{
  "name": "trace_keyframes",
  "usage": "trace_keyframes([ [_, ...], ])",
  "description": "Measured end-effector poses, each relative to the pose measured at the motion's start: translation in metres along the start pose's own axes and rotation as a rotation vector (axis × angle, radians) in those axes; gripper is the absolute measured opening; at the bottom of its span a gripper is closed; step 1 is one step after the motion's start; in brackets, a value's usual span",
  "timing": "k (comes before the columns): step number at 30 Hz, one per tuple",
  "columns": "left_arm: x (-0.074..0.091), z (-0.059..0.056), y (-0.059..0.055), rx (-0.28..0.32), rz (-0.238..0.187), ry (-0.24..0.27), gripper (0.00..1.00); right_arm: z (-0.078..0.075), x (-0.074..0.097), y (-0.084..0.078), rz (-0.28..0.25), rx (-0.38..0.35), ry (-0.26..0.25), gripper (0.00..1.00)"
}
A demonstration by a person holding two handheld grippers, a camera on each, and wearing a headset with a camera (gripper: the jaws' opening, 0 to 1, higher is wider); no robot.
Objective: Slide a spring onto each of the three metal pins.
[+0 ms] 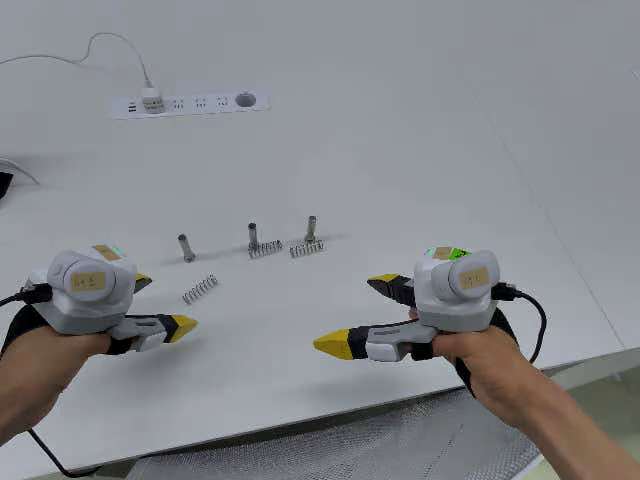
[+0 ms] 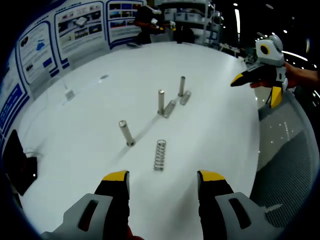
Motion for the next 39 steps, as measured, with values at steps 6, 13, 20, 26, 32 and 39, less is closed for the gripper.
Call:
trace_keyframes([
  [6, -0.015, -0.002, 0.001, -0.009, 0.016, -0.020, 0.52, -0.001, 0.002, -0.001, 0.002, -0.002, -0.004, 0.84],
  [13, -0.030, 0.002, -0.001, 0.007, 0.021, -0.015, 0.45, -0.002, 0.004, -0.001, 0.007, -0.008, -0.011, 0.83],
  [20, -0.038, 0.003, 0.001, -0.006, 0.019, -0.003, 0.38, -0.003, 0.004, -0.002, 0.012, -0.012, -0.011, 0.83],
  [26, -0.043, 0.005, 0.002, -0.029, 0.022, 0.006, 0.28, -0.002, 0.000, -0.001, 0.013, -0.011, -0.005, 0.83],
  [32, -0.045, 0.006, 0.002, -0.024, 0.021, 0.010, 0.22, -0.002, 0.000, 0.000, 0.011, -0.010, -0.005, 0.83],
  [39, -0.046, 0.006, 0.002, -0.019, 0.020, 0.019, 0.12, -0.003, 0.002, -0.002, 0.015, -0.012, -0.009, 0.83],
])
Point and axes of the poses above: the centre of the closed fingertips' face, and the gripper's own axes: x roughly backward along the fingers, z roughly to its left, y roughly out of its top, the point moved 8 cm from there along x, roughly backward along the fingers, and after that the axes turned 1 degree about y, right-handed, at the moved point
